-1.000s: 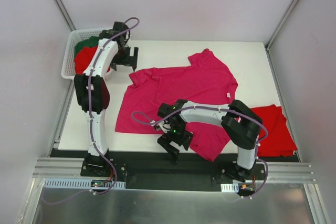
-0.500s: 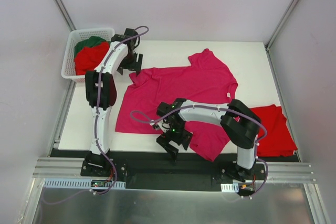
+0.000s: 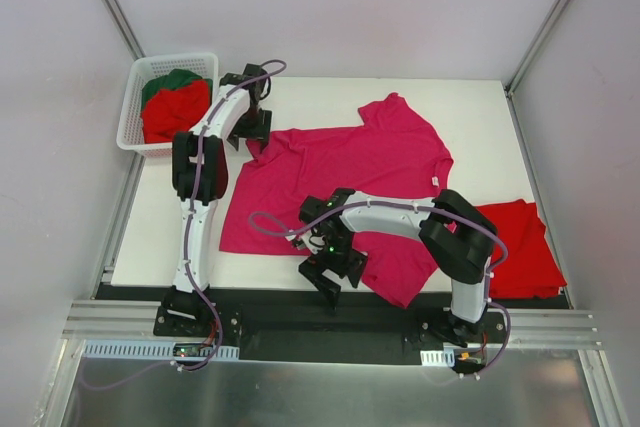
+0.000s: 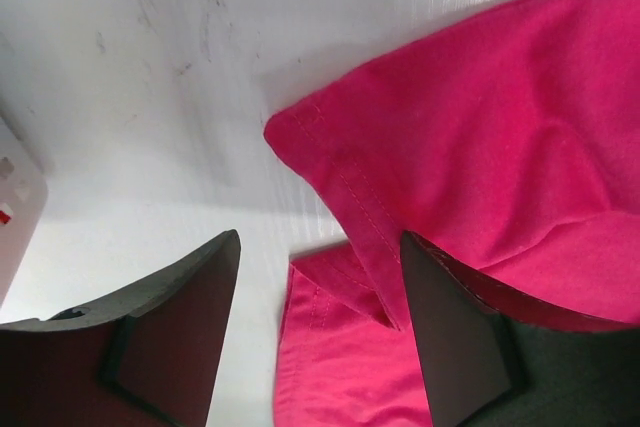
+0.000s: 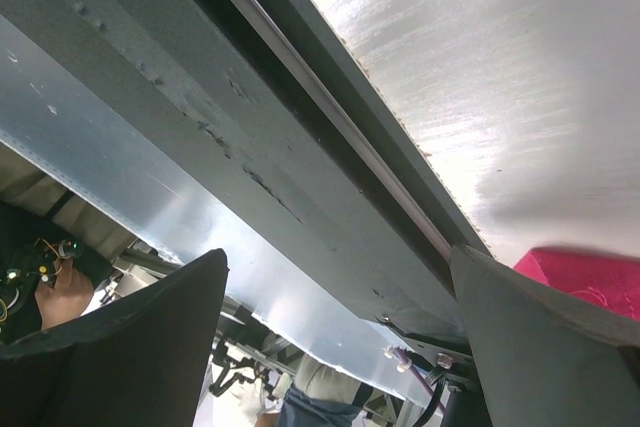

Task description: Fold and stack the t-shirts

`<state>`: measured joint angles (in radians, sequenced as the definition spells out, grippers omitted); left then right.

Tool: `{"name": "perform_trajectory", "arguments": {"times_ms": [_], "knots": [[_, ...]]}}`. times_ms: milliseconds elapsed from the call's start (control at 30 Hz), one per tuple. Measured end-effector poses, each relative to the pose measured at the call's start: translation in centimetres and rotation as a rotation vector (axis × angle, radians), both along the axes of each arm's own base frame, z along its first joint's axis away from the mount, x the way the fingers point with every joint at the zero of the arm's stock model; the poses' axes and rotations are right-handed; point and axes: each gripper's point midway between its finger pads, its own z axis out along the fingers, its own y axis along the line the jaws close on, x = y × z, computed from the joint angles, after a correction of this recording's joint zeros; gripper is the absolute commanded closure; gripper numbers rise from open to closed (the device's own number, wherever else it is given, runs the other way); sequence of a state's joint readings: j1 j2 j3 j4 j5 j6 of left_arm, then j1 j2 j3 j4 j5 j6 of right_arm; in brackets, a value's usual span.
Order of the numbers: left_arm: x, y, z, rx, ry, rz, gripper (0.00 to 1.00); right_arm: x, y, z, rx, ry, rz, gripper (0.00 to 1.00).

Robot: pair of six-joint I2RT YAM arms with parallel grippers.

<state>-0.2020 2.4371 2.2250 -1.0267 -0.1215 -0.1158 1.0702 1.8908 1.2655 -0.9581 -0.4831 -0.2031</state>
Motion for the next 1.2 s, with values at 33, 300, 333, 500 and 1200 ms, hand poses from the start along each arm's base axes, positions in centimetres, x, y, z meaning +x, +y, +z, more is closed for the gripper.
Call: {"name": "perform_trajectory", "arguments": {"times_ms": [33, 300, 333, 500, 1200], "knots": [[0.3, 0.0, 0.1, 0.003, -0.011, 0.003, 0.35, 0.0, 0.0, 0.0, -0.001, 0.001, 0.000, 0.04], [1.3, 0.1, 0.5, 0.006, -0.057, 0.035, 0.37, -0.1, -0.1, 0.0, -0.002, 0.005, 0.000, 0.04], [1.4, 0.1, 0.5, 0.007, -0.060, 0.038, 0.40, -0.1, -0.1, -0.1, -0.003, 0.006, 0.000, 0.04], [1.9, 0.4, 0.3, 0.023, -0.077, 0.062, 0.48, -0.5, -0.8, -0.5, -0.025, 0.017, -0.001, 0.04], [4.0, 2.0, -1.5, 0.123, -0.141, 0.122, 0.91, -1.4, -2.4, -1.2, -0.073, 0.044, -0.002, 0.04]]}}
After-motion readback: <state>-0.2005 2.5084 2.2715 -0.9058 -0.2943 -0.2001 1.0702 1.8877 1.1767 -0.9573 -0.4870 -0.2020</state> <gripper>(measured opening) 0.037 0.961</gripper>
